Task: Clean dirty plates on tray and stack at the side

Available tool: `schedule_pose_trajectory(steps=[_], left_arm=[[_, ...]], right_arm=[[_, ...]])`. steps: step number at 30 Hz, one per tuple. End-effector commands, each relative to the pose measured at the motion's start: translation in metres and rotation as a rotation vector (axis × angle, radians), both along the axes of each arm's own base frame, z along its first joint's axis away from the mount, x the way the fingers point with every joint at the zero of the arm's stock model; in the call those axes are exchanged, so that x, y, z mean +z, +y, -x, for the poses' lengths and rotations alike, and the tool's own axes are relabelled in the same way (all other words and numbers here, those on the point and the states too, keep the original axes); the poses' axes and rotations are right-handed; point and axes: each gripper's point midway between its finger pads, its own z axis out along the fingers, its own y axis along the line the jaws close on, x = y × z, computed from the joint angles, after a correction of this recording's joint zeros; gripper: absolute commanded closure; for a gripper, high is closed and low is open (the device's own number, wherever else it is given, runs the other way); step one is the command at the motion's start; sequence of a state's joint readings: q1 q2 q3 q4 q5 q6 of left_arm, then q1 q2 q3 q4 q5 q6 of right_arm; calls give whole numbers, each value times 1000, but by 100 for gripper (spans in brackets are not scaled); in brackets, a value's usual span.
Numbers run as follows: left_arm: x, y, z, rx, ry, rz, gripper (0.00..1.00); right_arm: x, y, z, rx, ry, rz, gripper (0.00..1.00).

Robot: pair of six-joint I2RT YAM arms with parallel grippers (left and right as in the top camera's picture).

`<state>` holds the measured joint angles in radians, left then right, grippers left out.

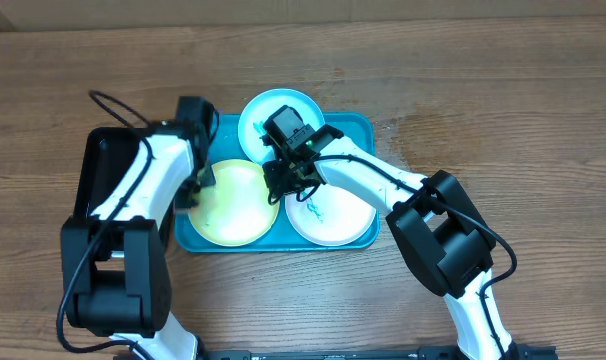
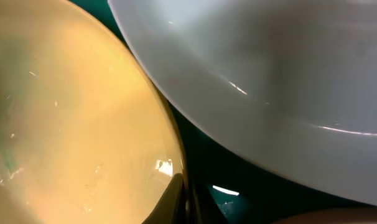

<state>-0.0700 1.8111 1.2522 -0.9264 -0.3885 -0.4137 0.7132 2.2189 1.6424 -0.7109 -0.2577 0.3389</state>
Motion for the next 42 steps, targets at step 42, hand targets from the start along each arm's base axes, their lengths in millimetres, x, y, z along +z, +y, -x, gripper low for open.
schedule_pose_trajectory(steps=[42], left_arm=[[110,84,9,275,-376,473,96]], right_arm=[[76,19,7,85,-226,74,96]])
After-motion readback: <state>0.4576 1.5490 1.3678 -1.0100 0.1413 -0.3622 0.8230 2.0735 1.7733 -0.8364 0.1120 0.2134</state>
